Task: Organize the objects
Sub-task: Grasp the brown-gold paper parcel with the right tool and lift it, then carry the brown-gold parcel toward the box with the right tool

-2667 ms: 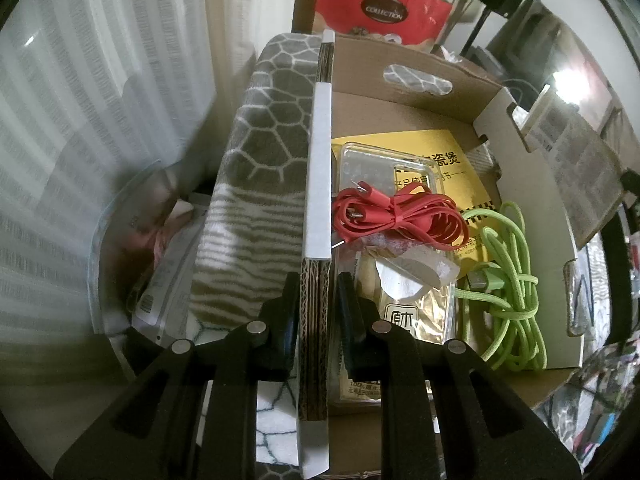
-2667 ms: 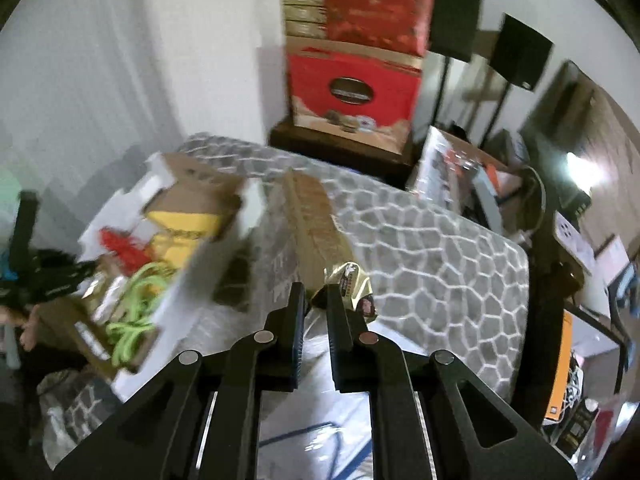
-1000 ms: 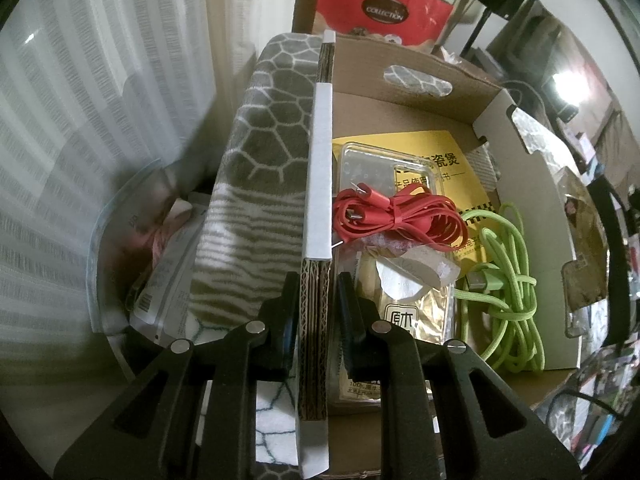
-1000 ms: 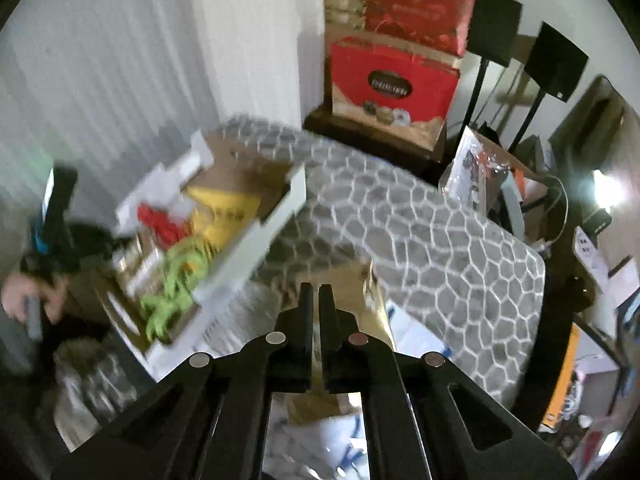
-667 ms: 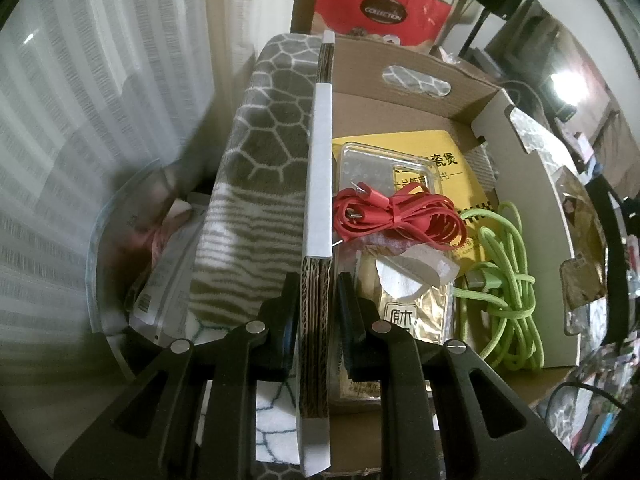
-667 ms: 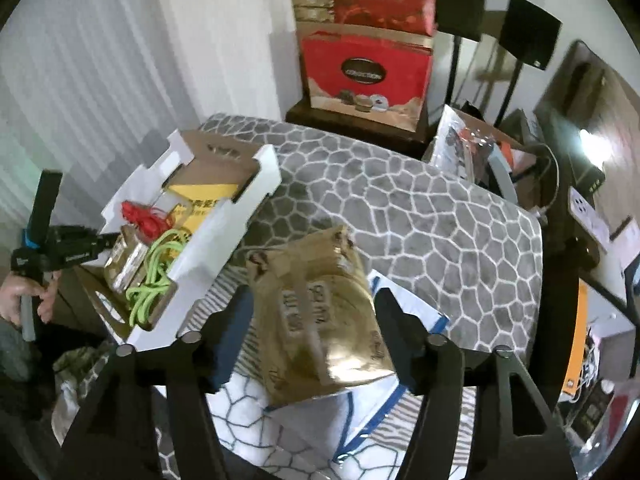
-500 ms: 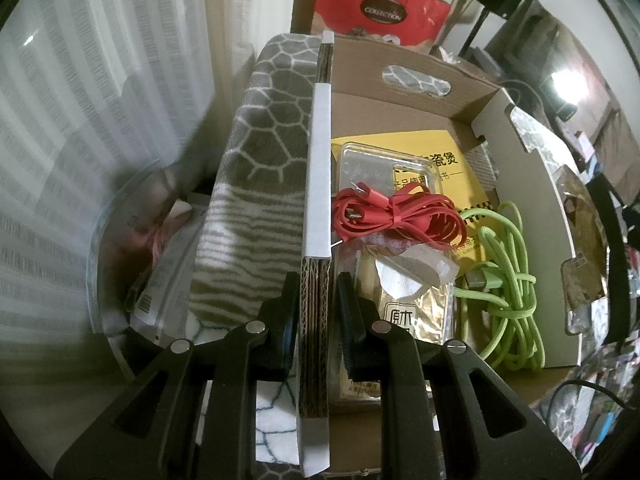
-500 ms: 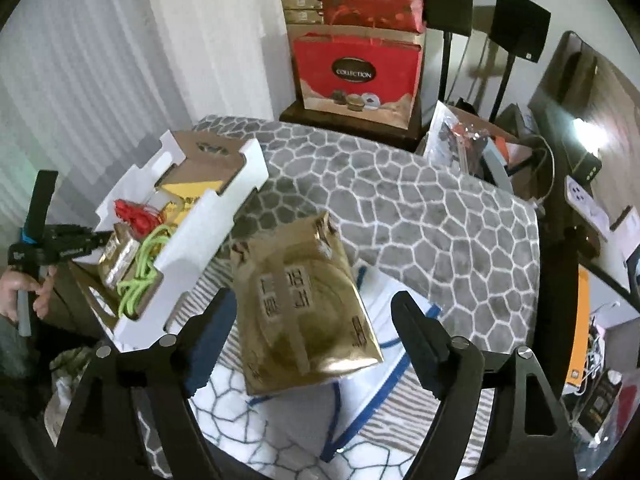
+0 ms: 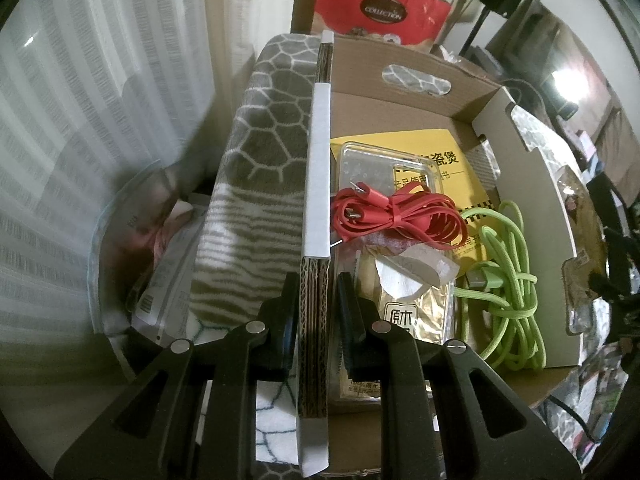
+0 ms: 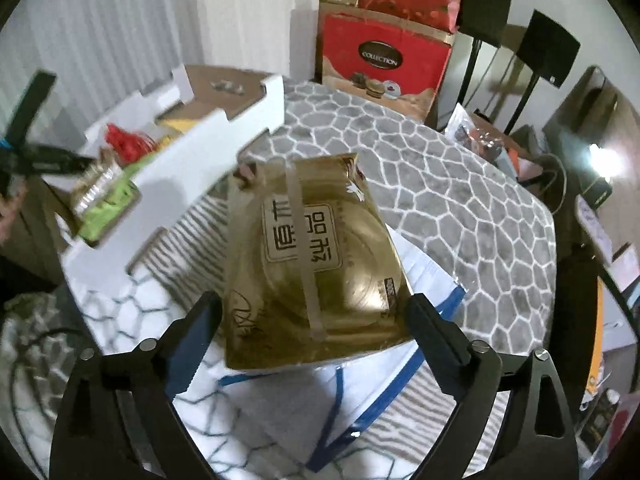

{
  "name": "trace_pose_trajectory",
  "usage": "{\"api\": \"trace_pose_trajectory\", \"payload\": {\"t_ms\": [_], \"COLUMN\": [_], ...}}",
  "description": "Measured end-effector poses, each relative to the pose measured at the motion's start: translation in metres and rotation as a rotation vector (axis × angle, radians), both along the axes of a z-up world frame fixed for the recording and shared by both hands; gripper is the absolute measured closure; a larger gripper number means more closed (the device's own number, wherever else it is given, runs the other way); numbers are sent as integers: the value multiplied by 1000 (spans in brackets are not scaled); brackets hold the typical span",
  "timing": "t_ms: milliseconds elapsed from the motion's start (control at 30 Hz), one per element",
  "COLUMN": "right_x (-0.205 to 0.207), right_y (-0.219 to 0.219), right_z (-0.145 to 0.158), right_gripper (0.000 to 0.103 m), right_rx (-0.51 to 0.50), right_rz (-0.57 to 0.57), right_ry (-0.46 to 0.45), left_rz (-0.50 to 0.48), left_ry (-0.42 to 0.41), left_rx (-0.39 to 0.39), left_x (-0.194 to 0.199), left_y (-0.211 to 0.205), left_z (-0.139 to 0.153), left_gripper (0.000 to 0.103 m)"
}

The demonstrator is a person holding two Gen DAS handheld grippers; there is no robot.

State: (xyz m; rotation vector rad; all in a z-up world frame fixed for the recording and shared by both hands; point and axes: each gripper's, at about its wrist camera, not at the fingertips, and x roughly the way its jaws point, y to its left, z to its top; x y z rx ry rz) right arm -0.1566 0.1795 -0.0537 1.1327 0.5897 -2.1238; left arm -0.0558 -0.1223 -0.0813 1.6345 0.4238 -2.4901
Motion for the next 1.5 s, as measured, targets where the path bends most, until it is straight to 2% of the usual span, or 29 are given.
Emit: {"api": "trace_pose_trajectory", "payload": {"t_ms": [167,333,467,567,667,800,933,1033,1200,1300,1400,1500], "right_x": [-3,3,7,-6,-28,-48,-33,-14,24,38,22,-19], "right_y": [-3,5,21,35,47,56,47,34,5,-6,-1,11], "right_z": [-8,-1,20,36,35,13,9,9,10,21,31,35], "right_gripper": [4,4,4,4,4,7,8,8,8,8,8,15], "right_rx": [37,27,-81,-149,-197,-274,-301,-269,-281,-239,-209,-201], "right_rz": [-4,-16,13,-34,-110,-157,-90,-17,146,199,119,-58], "right_ry": [28,17,-34,-52,-127,-283,-311,-309,-390,-325,-250,-261], "left_rz": [0,1,1,2,2,1,0,1,2,1,4,3], "left_ry": [-1,0,0,0,-1,-1,-5,-5,-5,-7,-5,-5], "left_rx": [-1,1,-1,1,-1,0,-4,-8,-3,-6,-3,-4], "left_x": [0,0,0,0,0,0,1,2,1,1,1,1], "left_y": [0,0,0,0,0,0,-1,-1,-1,-1,0,0], "left_z": [0,0,-1,0,0,0,-1,-2,-2,-1,-1,-1], "left_gripper": [87,87,87,87,87,87,87,87,87,87,87,87]}}
